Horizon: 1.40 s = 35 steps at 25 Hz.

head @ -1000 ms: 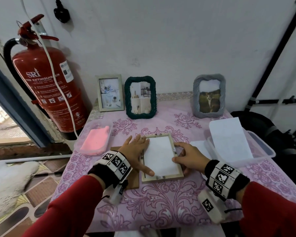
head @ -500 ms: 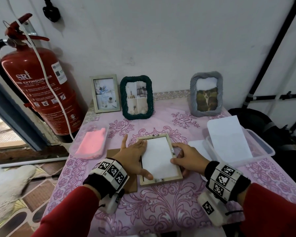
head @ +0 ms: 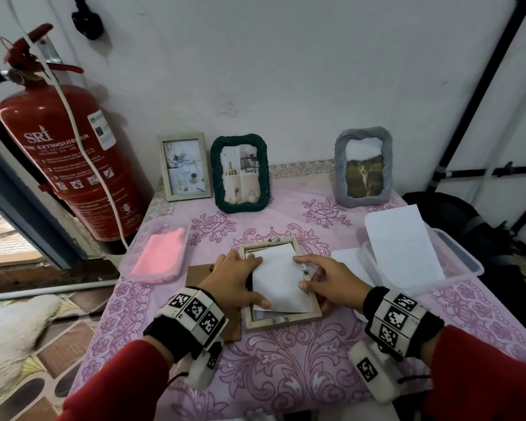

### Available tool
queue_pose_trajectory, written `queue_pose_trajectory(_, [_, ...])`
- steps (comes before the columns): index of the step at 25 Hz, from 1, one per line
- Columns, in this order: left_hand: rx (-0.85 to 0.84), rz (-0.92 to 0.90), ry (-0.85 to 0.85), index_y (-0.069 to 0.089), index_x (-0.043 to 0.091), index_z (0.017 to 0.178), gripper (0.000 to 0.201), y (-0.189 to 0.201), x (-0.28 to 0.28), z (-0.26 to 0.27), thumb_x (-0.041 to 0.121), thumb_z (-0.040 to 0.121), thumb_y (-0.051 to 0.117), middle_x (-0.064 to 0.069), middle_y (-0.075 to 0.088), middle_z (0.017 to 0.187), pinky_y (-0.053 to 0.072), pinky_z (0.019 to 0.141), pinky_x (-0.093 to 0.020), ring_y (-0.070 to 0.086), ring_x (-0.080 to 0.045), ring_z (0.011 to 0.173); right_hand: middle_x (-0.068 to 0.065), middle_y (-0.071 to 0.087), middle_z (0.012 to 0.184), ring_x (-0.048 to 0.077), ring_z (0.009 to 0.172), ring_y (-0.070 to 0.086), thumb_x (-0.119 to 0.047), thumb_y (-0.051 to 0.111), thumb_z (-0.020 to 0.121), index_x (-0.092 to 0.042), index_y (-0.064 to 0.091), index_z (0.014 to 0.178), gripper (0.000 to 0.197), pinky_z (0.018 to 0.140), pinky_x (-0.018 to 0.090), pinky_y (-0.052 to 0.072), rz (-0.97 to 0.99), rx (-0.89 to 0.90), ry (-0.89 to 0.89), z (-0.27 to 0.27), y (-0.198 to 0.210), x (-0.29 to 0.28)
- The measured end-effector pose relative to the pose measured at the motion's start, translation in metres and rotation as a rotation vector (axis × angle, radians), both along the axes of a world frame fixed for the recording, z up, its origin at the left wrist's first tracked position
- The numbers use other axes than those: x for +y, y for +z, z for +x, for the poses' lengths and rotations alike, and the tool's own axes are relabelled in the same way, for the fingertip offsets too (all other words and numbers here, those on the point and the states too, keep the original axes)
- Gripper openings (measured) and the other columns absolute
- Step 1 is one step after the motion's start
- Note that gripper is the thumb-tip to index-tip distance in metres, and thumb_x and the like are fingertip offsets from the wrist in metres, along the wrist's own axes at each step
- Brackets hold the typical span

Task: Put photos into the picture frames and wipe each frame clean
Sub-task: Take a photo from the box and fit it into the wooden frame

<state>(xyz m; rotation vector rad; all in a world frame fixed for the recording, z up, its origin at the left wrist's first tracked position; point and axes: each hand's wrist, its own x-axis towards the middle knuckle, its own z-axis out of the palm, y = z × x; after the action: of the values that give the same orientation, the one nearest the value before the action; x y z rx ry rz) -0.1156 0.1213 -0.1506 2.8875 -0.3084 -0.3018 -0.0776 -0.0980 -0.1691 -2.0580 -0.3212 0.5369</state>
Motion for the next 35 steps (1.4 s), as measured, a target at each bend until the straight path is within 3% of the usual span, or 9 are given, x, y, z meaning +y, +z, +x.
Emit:
queue_pose_trajectory(2, [0.008, -0.131, 0.020, 0.032, 0.014, 0.143, 0.097, 0.001, 0.001, 0.001, 0.049, 0.065, 0.078, -0.005, 0.051, 0.129, 0.032, 0.094, -0.029, 0.041, -0.023, 0.118, 0.004, 0.046, 0.071, 0.017, 0.058, 0.054, -0.008, 0.064, 0.086, -0.025, 0.048, 0.134, 0.052, 0.048, 0.036, 0.057, 0.011, 0.010, 0.001, 0.000, 0.001, 0.001])
queue_pose_trajectory(5, [0.083, -0.331, 0.093, 0.023, 0.011, 0.147, 0.109, 0.000, 0.005, -0.002, 0.036, 0.062, 0.085, -0.004, 0.029, 0.153, 0.024, 0.107, -0.017, 0.031, -0.016, 0.138, 0.003, 0.046, 0.070, 0.016, 0.058, 0.053, -0.008, 0.063, 0.087, -0.024, 0.049, 0.134, 0.052, 0.049, 0.035, 0.056, 0.013, 0.009, 0.000, 0.000, 0.001, 0.001])
queue_pose_trajectory(8, [0.159, -0.596, 0.202, 0.020, 0.015, 0.148, 0.101, -0.002, 0.003, -0.006, 0.028, 0.069, 0.081, -0.010, 0.018, 0.156, 0.034, 0.110, -0.026, 0.039, -0.020, 0.134, 0.003, 0.045, 0.072, 0.016, 0.060, 0.053, -0.008, 0.064, 0.086, -0.023, 0.050, 0.133, 0.051, 0.048, 0.035, 0.056, 0.009, 0.005, -0.002, -0.001, 0.001, 0.001])
queue_pose_trajectory(12, [0.010, -0.911, 0.373, 0.023, 0.022, 0.147, 0.087, -0.001, -0.001, -0.003, 0.004, 0.077, 0.073, -0.011, 0.042, 0.143, 0.051, 0.094, -0.038, 0.063, -0.027, 0.092, 0.003, 0.045, 0.072, 0.014, 0.061, 0.052, -0.009, 0.064, 0.086, -0.023, 0.051, 0.132, 0.050, 0.049, 0.033, 0.056, -0.006, -0.011, 0.003, -0.001, 0.002, 0.001])
queue_pose_trajectory(16, [-0.014, -1.024, 0.537, 0.033, 0.005, 0.139, 0.075, -0.005, -0.006, -0.002, 0.000, 0.076, 0.072, -0.009, 0.056, 0.096, 0.052, 0.074, -0.026, 0.057, -0.015, 0.069, 0.004, 0.046, 0.074, 0.016, 0.062, 0.053, -0.009, 0.066, 0.085, -0.024, 0.051, 0.131, 0.051, 0.048, 0.034, 0.057, 0.005, 0.018, -0.005, -0.002, 0.003, 0.000])
queue_pose_trajectory(19, [0.054, -1.095, 0.554, 0.046, 0.000, 0.129, 0.054, -0.005, -0.006, -0.006, -0.002, 0.080, 0.068, -0.010, 0.056, 0.073, 0.051, 0.045, -0.021, 0.058, -0.011, 0.047, 0.005, 0.047, 0.074, 0.019, 0.063, 0.055, -0.009, 0.066, 0.085, -0.025, 0.051, 0.131, 0.052, 0.051, 0.038, 0.058, 0.016, 0.030, -0.015, -0.003, 0.003, 0.001])
queue_pose_trajectory(25, [-0.092, -1.174, 0.563, 0.049, 0.005, 0.126, 0.049, 0.007, 0.002, -0.008, -0.003, 0.081, 0.066, -0.011, 0.056, 0.071, 0.048, 0.040, -0.018, 0.059, -0.007, 0.045, 0.002, 0.054, 0.062, 0.012, 0.052, 0.054, -0.009, 0.063, 0.087, -0.019, 0.055, 0.128, 0.043, 0.049, 0.021, 0.053, 0.034, -0.106, -0.035, -0.009, 0.009, -0.003])
queue_pose_trajectory(31, [-0.156, -1.309, 0.495, 0.050, 0.007, 0.124, 0.047, 0.017, -0.004, -0.005, -0.001, 0.080, 0.067, -0.009, 0.061, 0.071, 0.053, 0.046, -0.022, 0.064, -0.010, 0.053, -0.001, 0.060, 0.080, 0.002, 0.059, 0.052, -0.005, 0.064, 0.083, -0.013, 0.071, 0.099, 0.020, 0.061, 0.003, 0.041, -0.048, -0.635, -0.218, -0.007, 0.040, -0.034])
queue_pose_trajectory(35, [-0.072, -1.366, 0.431, 0.048, 0.007, 0.126, 0.047, 0.011, -0.028, -0.003, -0.001, 0.083, 0.064, -0.004, 0.065, 0.069, 0.055, 0.049, -0.025, 0.068, -0.010, 0.063, 0.006, 0.060, 0.089, 0.014, 0.073, 0.052, -0.021, 0.072, 0.079, -0.012, 0.067, 0.106, 0.030, 0.072, 0.020, 0.041, -0.252, -0.638, -0.345, 0.001, 0.044, -0.066])
